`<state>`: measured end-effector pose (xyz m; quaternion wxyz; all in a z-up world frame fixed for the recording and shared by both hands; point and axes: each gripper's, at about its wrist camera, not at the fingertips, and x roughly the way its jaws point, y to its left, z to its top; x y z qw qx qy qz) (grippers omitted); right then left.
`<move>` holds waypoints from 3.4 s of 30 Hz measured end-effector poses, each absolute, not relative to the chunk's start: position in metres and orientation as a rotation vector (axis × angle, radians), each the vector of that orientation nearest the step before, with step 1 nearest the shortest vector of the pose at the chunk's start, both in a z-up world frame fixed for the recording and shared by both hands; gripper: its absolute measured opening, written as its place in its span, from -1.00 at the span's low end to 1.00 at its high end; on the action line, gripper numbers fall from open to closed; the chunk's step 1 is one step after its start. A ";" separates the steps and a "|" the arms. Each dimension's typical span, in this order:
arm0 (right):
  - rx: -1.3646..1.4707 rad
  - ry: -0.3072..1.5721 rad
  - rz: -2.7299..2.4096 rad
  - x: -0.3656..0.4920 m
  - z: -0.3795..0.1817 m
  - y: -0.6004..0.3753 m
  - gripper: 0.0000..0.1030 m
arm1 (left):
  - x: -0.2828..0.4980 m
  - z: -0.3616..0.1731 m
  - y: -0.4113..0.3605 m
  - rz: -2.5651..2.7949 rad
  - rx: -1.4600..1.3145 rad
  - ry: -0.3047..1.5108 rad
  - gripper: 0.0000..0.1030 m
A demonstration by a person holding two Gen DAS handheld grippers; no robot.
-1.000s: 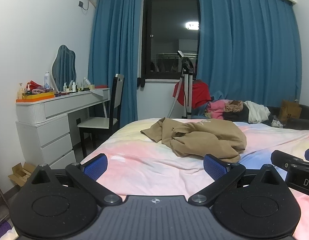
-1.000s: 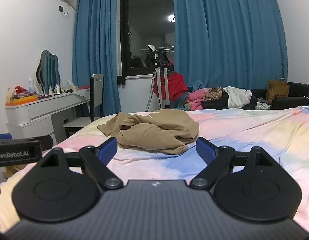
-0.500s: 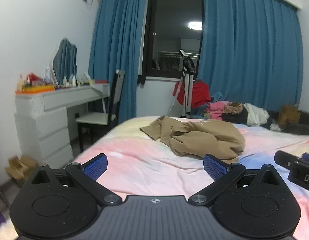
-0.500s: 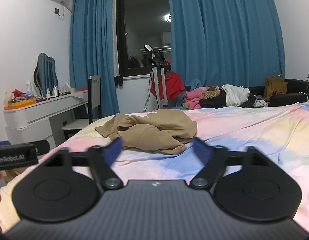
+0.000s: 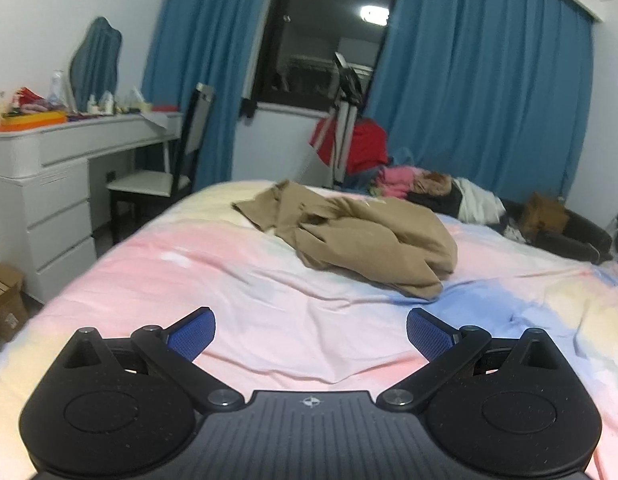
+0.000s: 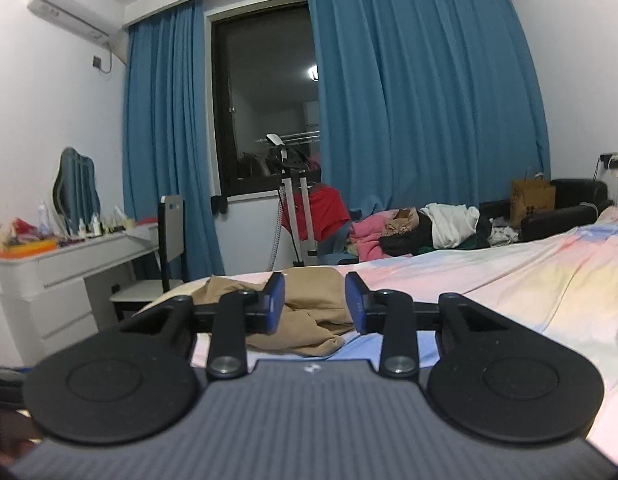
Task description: Fold clothes
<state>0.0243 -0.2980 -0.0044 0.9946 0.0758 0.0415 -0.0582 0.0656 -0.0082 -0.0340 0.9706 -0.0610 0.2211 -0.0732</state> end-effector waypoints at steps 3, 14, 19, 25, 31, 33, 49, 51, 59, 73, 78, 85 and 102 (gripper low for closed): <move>0.182 0.107 -0.147 0.031 -0.006 -0.310 -0.29 | 0.104 -0.037 -0.026 -0.169 -0.123 0.475 0.96; 0.288 0.301 -0.167 0.079 -0.061 -0.329 -0.28 | 0.297 -0.076 -0.072 -0.177 -0.462 0.610 0.88; 0.280 0.334 -0.177 0.099 -0.081 -0.328 -0.28 | 0.353 -0.107 -0.088 -0.122 -0.517 0.643 0.37; 0.290 0.386 -0.195 0.120 -0.098 -0.335 -0.27 | 0.374 -0.121 -0.077 -0.137 -0.537 0.667 -0.82; 0.270 0.354 -0.200 0.118 -0.095 -0.330 -0.27 | 0.335 -0.060 -0.060 -0.211 -0.417 0.544 -0.92; 0.260 0.333 -0.199 0.114 -0.090 -0.328 -0.27 | 0.315 -0.038 -0.054 -0.246 -0.363 0.510 -0.92; 0.186 0.224 -0.047 0.059 -0.051 -0.289 -0.27 | 0.056 0.006 0.055 -0.321 0.006 0.685 -0.91; 0.160 0.237 0.003 0.058 -0.053 -0.276 -0.27 | 0.053 -0.013 0.061 -0.267 0.013 0.759 -0.90; 0.079 0.318 0.158 0.051 -0.068 -0.244 -0.28 | 0.029 0.009 0.057 -0.124 -0.183 0.748 -0.49; -0.074 0.447 0.353 0.072 -0.101 -0.183 -0.10 | 0.025 0.010 0.062 -0.104 -0.223 0.546 0.24; -0.109 0.468 0.363 0.099 -0.111 -0.158 -0.11 | 0.043 -0.014 0.079 -0.108 -0.268 0.600 0.24; -0.045 0.451 0.299 0.110 -0.111 -0.167 -0.75 | 0.058 -0.030 0.059 -0.151 -0.200 0.636 0.24; 0.298 0.246 0.044 0.104 -0.060 -0.270 -0.96 | 0.053 -0.060 0.005 -0.114 0.118 0.659 -0.19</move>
